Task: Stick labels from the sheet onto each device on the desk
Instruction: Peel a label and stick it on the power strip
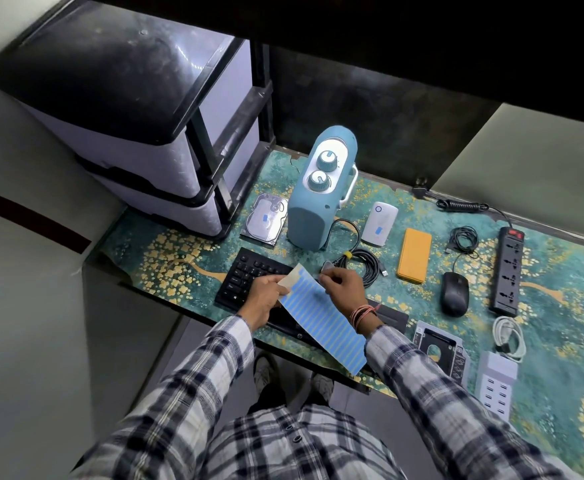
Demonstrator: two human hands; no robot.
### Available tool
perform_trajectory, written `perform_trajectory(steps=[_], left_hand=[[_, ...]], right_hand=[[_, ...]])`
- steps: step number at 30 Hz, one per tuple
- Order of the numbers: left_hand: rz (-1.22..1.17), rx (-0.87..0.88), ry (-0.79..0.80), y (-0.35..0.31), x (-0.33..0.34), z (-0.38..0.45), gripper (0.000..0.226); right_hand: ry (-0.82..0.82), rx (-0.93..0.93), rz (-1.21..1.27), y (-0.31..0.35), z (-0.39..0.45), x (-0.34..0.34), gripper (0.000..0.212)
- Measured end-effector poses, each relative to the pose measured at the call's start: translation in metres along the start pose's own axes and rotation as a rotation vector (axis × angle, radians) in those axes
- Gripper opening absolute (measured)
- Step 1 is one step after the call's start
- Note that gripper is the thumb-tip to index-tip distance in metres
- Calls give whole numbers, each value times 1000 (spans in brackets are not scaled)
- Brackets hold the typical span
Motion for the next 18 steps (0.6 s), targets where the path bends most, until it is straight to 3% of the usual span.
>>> perform_trajectory(steps=[5, 11, 13, 18], left_hand=[[111, 33, -119, -2, 3, -1, 36], [685, 203, -400, -5, 39, -6, 37], [727, 311, -367, -7, 58, -9, 34], [744, 469, -56, -7, 127, -8, 25]], right_hand=[[-70, 78, 130, -12, -5, -14, 15], [-153, 153, 253, -35, -19, -41, 18], [-183, 175, 303, -47, -22, -52, 19], [-353, 242, 414, -78, -39, -98, 21]])
Point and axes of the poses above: each hand's wrist, its own z-axis towards the middle knuckle, its own x-axis out of the palm, y = z × x, the point moved 1 cm from there along z, towards the middle knuckle, and after that the axes turned 11 degrees about y, right-handed, at the moved point
